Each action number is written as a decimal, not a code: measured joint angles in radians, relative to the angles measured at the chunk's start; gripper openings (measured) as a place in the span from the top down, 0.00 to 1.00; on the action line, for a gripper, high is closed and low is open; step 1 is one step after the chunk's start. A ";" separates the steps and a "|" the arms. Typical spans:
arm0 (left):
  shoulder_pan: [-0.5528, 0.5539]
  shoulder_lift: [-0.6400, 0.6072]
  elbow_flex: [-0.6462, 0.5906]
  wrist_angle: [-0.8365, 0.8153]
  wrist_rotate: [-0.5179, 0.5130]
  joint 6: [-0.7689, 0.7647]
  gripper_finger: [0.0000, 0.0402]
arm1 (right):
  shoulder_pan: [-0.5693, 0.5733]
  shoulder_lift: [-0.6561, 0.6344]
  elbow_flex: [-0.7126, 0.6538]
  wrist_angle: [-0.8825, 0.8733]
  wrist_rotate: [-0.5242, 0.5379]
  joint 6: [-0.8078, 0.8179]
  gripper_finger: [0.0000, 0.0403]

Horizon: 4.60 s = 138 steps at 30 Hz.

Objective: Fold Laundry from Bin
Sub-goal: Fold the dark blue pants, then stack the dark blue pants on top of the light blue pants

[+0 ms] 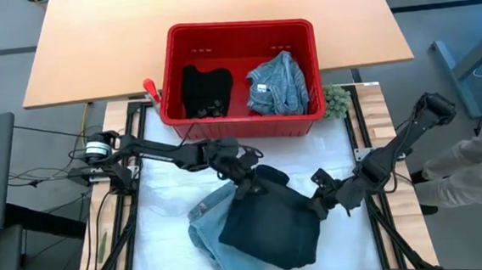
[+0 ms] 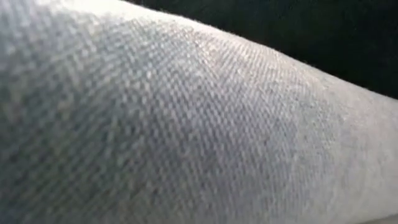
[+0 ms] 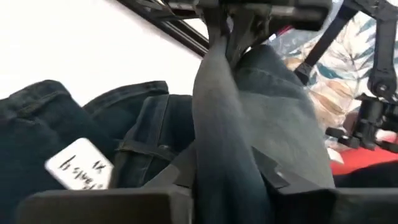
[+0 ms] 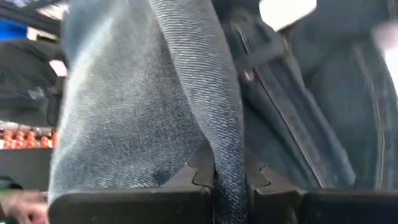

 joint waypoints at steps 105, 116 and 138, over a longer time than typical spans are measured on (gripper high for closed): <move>-0.250 0.126 0.025 -0.207 -0.394 0.125 0.68 | -0.535 0.426 -0.042 0.186 -0.381 -0.815 0.10; -0.236 0.102 0.023 -0.239 -0.443 0.136 0.68 | -0.479 0.531 -0.035 0.175 -0.339 -0.805 0.65; -0.180 -0.441 -0.299 -0.023 -0.590 -0.018 0.68 | -0.399 -0.276 -0.049 -0.019 -0.133 -0.553 0.84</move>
